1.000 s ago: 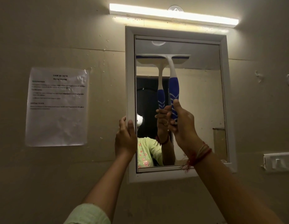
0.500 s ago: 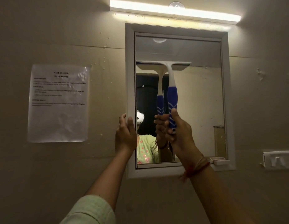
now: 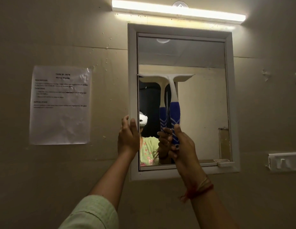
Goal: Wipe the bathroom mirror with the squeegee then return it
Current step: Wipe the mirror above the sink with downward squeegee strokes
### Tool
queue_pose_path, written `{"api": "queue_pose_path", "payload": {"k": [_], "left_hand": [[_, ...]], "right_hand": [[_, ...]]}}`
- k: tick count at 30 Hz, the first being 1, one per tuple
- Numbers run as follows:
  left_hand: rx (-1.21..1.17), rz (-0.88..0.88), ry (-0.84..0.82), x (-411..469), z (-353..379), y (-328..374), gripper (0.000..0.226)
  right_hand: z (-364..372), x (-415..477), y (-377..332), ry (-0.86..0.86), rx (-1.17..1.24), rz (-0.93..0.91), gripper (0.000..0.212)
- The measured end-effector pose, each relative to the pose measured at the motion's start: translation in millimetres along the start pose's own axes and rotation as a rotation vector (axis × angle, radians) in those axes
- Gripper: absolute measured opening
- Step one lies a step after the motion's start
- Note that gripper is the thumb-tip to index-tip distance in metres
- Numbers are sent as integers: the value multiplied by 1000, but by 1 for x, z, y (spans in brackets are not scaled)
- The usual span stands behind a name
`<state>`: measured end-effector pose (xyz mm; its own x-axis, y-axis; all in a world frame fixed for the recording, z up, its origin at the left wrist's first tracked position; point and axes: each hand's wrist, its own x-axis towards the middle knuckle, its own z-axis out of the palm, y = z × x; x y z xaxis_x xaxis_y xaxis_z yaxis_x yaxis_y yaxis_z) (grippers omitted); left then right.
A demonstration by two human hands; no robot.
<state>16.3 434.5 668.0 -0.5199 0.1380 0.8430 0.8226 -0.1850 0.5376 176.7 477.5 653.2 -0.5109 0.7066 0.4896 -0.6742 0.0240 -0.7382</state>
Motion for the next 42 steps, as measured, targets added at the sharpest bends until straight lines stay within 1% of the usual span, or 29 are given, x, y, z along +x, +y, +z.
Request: {"api": "queue_pose_path", "payload": {"k": [2,7,12,18,21,23,26,29,32,36,40,42], "left_hand": [[-1,0,0,0,-1,0,53],[-6,-3,-13,0,-1,0,54],[-10,-4,-17,0,-1,-1,54],[-1,2,-7,0,-1,0,53],[-3,-2,-10,0,0,-1,52],[-2,1,-5,-1,-1,0,51],[-9,8,-2,-1,-1,0,51],[-14,14,-10,0,0,-2,53],[-11,14,-4,0,0,-3,52],[-15,8,-4,1,0,-4,53],[-27,8,-13,0,-1,-3,55],[-30,5,-12,0,-1,-3,54]], "right_hand": [[4,4,-5,16,-44,-20,76],[1,-6,13,19,35,31,77],[-8,-27,36,51,22,66,64],[1,-13,7,26,70,40,79],[0,-11,8,18,70,50,80],[-4,-17,19,33,58,73,78],[-14,-34,41,84,43,100,67],[-20,-47,54,65,76,132,60],[-17,-41,44,55,100,126,62],[-8,-28,27,-2,142,115,64],[-13,-34,45,68,101,115,69],[-20,-44,59,106,94,130,66]]}}
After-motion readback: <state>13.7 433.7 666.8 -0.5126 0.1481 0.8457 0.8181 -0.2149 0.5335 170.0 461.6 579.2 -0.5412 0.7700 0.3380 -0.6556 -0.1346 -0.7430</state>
